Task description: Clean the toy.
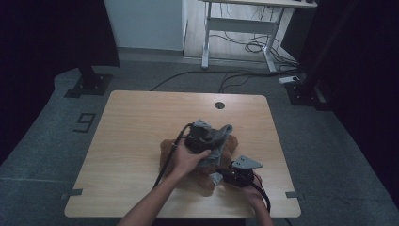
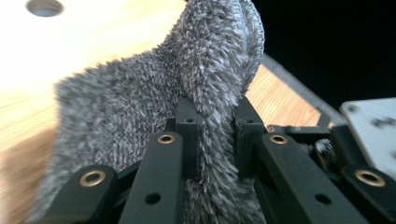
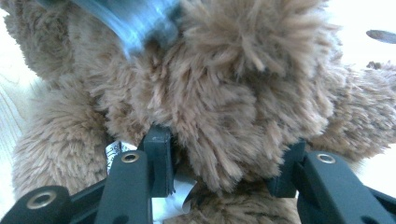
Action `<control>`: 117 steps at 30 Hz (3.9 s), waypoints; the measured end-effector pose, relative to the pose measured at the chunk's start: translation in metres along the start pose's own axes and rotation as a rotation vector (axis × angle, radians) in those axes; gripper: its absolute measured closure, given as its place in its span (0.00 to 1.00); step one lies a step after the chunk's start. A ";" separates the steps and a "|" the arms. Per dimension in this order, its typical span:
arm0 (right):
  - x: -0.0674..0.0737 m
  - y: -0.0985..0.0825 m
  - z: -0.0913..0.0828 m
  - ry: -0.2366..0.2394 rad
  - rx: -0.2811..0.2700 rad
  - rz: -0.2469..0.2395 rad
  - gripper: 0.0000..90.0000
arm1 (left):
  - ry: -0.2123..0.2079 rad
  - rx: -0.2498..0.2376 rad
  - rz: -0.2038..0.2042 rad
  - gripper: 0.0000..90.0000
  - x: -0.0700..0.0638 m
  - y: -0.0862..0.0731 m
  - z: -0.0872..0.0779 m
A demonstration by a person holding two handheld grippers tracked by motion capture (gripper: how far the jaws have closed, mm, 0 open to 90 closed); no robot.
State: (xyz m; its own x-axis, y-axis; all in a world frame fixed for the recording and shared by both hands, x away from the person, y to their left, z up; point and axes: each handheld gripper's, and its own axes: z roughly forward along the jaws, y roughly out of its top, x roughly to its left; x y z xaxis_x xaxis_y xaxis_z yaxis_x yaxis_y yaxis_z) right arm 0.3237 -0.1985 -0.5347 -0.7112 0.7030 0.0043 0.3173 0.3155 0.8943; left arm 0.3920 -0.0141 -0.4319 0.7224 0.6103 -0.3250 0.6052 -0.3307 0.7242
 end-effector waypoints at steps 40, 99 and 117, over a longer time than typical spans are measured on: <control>0.001 -0.003 0.003 -0.009 0.008 0.013 0.59 | 0.345 -0.017 -0.090 0.85 0.108 -0.108 -0.123; -0.026 0.029 -0.035 -0.020 -0.129 0.207 0.20 | 0.218 -0.167 0.049 0.87 0.056 -0.112 -0.082; -0.019 0.033 0.000 0.076 -0.015 0.238 0.14 | 0.170 -0.191 0.035 0.86 0.051 -0.123 -0.087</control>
State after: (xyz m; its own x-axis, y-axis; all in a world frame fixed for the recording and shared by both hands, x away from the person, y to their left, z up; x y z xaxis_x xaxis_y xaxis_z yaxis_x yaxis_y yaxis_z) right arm 0.3474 -0.2016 -0.5057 -0.6628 0.7064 0.2484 0.4723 0.1369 0.8707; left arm 0.3253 0.1207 -0.4846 0.6654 0.7187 -0.2021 0.4949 -0.2219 0.8401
